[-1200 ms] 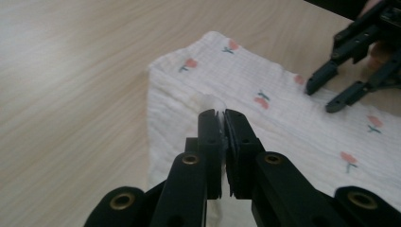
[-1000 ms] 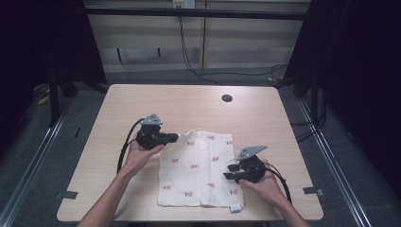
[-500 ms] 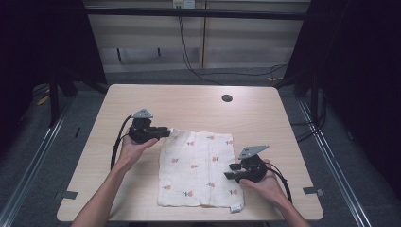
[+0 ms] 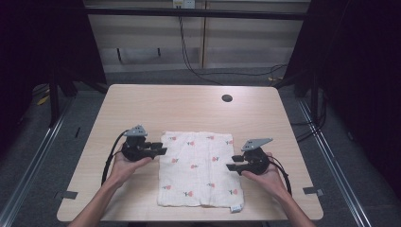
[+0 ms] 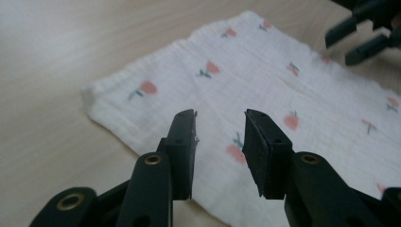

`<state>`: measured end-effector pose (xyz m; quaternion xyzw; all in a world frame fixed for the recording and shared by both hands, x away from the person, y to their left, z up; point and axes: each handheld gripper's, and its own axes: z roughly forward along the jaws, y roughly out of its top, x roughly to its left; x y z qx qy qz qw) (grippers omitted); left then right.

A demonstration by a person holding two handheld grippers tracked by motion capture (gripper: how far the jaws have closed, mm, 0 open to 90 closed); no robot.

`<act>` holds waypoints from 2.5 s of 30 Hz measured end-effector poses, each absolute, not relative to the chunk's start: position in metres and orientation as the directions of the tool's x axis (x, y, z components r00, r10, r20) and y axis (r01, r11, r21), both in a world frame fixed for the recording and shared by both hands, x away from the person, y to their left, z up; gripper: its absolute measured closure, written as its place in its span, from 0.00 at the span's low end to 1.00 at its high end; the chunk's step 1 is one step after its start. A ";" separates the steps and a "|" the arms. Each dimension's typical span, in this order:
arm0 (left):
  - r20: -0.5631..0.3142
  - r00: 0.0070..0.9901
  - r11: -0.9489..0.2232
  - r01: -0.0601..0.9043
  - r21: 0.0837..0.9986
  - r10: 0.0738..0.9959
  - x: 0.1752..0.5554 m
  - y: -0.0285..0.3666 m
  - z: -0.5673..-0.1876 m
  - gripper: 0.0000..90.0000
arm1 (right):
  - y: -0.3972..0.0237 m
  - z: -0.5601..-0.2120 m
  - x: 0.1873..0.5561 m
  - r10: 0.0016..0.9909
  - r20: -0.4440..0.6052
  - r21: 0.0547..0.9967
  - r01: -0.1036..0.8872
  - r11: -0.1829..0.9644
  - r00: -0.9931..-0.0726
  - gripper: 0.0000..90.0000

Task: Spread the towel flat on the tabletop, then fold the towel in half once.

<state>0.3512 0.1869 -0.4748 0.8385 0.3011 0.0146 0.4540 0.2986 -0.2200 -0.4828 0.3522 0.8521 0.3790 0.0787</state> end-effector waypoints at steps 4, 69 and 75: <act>-0.231 0.835 -0.455 0.480 0.750 0.500 0.340 0.183 -0.480 0.68 | -0.215 -0.483 0.308 0.663 0.111 0.694 0.535 0.481 -0.740 0.63; -0.200 0.833 -0.428 0.453 0.782 0.515 0.324 0.198 -0.463 0.67 | -0.226 -0.474 0.311 0.696 0.115 0.725 0.539 0.429 -0.709 0.64; -0.206 0.809 -0.388 0.467 0.795 0.551 0.356 0.200 -0.459 0.67 | -0.225 -0.465 0.327 0.700 0.107 0.731 0.533 0.427 -0.706 0.64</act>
